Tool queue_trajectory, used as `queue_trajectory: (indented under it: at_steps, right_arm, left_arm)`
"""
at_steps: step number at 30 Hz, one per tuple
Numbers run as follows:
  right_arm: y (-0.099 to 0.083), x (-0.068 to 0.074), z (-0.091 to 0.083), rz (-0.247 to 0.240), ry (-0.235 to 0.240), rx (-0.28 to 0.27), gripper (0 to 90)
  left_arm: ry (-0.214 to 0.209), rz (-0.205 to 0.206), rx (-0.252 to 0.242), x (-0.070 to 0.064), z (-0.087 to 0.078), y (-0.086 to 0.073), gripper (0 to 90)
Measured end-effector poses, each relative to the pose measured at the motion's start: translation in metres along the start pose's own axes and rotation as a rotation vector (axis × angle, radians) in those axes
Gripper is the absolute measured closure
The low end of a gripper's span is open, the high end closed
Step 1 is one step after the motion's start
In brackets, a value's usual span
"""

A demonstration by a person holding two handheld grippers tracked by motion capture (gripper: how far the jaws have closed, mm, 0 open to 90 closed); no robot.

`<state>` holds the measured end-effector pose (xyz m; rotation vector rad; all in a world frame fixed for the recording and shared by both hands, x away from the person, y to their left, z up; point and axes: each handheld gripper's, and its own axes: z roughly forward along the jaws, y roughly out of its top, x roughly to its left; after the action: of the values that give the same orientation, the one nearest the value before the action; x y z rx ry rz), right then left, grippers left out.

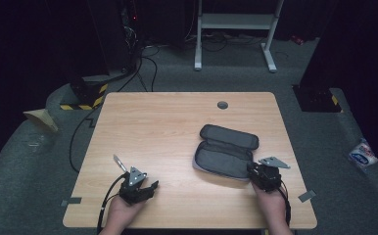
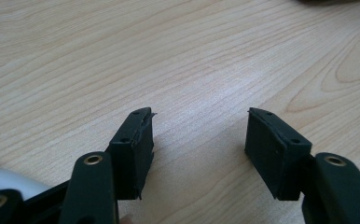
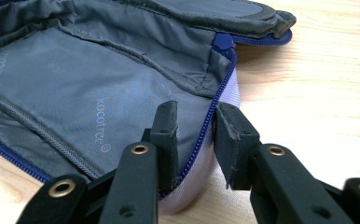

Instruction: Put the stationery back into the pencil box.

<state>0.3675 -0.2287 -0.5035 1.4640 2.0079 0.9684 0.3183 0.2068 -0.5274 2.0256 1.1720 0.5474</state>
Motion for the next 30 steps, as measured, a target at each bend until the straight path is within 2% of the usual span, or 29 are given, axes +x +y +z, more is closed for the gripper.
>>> queue_trajectory:
  at_steps: [5,10,16,20,30]
  right_arm:
    - [0.000,0.002,0.001,-0.008,0.003,-0.001,73.3]
    - [0.002,0.006,0.003,-0.042,0.011,-0.008,76.2]
    - [0.005,0.013,0.008,-0.065,0.046,-0.014,77.0]
    - [0.010,0.024,0.012,-0.091,0.062,-0.019,77.5]
    - [0.021,0.063,0.028,-0.168,0.125,-0.015,77.4]
  left_arm:
    - [-0.004,0.005,0.000,0.000,0.000,0.000,41.8]
    - [-0.006,0.011,-0.001,0.000,0.000,0.000,41.9]
    - [-0.005,0.009,-0.001,0.000,0.000,0.000,41.9]
    - [-0.006,0.010,0.000,0.000,0.000,0.000,42.0]
    - [-0.007,0.010,-0.001,0.000,0.000,0.000,42.0]
